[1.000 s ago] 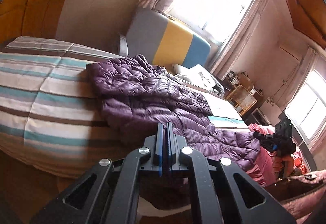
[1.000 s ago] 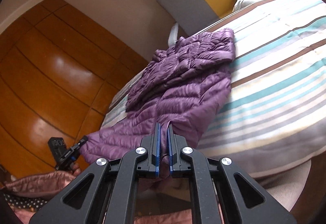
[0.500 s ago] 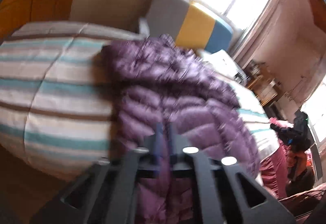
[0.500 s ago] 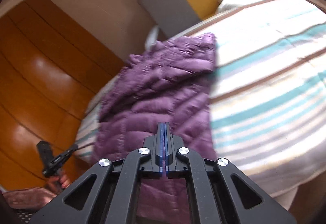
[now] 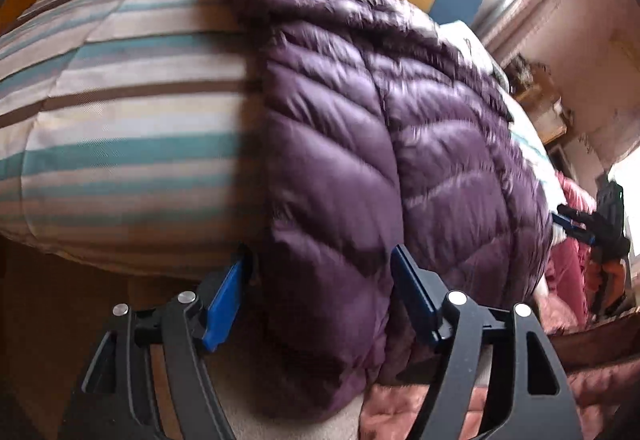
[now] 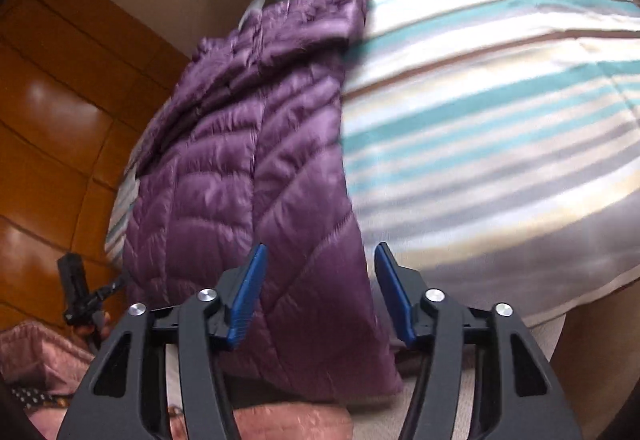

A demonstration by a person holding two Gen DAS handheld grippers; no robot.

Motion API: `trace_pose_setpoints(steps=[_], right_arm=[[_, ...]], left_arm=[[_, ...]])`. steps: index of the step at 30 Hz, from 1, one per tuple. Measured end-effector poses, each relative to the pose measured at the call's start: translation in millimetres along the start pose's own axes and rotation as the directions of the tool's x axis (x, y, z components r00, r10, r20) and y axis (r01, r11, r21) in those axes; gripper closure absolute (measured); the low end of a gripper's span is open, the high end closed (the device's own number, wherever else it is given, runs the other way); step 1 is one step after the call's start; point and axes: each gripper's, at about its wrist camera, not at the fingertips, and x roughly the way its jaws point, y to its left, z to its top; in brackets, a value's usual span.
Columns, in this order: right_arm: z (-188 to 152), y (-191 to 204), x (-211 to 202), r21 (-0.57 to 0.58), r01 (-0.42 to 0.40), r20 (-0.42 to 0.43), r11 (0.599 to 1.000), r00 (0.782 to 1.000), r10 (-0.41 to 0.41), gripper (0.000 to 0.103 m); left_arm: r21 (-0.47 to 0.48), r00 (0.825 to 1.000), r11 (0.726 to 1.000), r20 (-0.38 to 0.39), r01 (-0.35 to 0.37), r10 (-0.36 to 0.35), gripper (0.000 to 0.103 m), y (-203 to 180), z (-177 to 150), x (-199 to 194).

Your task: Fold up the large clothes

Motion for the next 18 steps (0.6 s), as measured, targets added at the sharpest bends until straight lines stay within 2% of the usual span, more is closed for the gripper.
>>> trace_pose_setpoints(steps=[2,3,4,5,6,7,10,14,18], right_arm=[[-6,2,7,-0.023,0.019,-0.046,1.0,0.999,-0.02,0.047],[-12,3,11,-0.043,0.025,-0.074,0.999,0.997,-0.028,0.047],[-15,5,12,-0.061,0.029,-0.079,0.998,0.996,-0.034,0.049],[-18,7,12,-0.087,0.036,-0.087,0.996,0.995,-0.044,0.056],[-20,10,14,-0.107,0.023,-0.108,0.994,0.994,-0.034,0.087],[-19,11,14,-0.096,-0.008,-0.112,0.995,0.994,-0.003,0.093],[-14,16,7,-0.092,-0.079,-0.08,0.993,0.994,0.072,0.097],[3,23,-5,-0.071,-0.159,-0.024,0.985,0.987,0.158,0.097],[22,30,-19,-0.069,-0.24,0.038,0.968,0.969,0.243,0.097]], left_arm=[[0.008,0.999,1.0,-0.035,0.021,-0.021,0.034,-3,-5,7],[0.009,0.997,0.999,-0.066,0.037,-0.036,0.037,-5,-8,13],[0.012,0.995,0.999,-0.084,0.045,-0.043,0.05,-6,-9,17],[0.022,0.994,0.999,-0.102,0.05,-0.047,0.062,-9,-11,21],[0.028,0.992,0.997,-0.106,0.065,-0.062,0.08,-12,-12,22],[0.035,0.991,0.996,-0.106,0.085,-0.081,0.089,-17,-12,21],[0.094,0.994,0.991,-0.062,0.095,-0.089,0.094,-34,-5,7],[0.08,0.991,0.988,0.016,0.132,-0.133,0.095,-37,14,-16],[0.058,0.975,0.982,0.126,0.18,-0.186,0.095,-38,44,-39]])
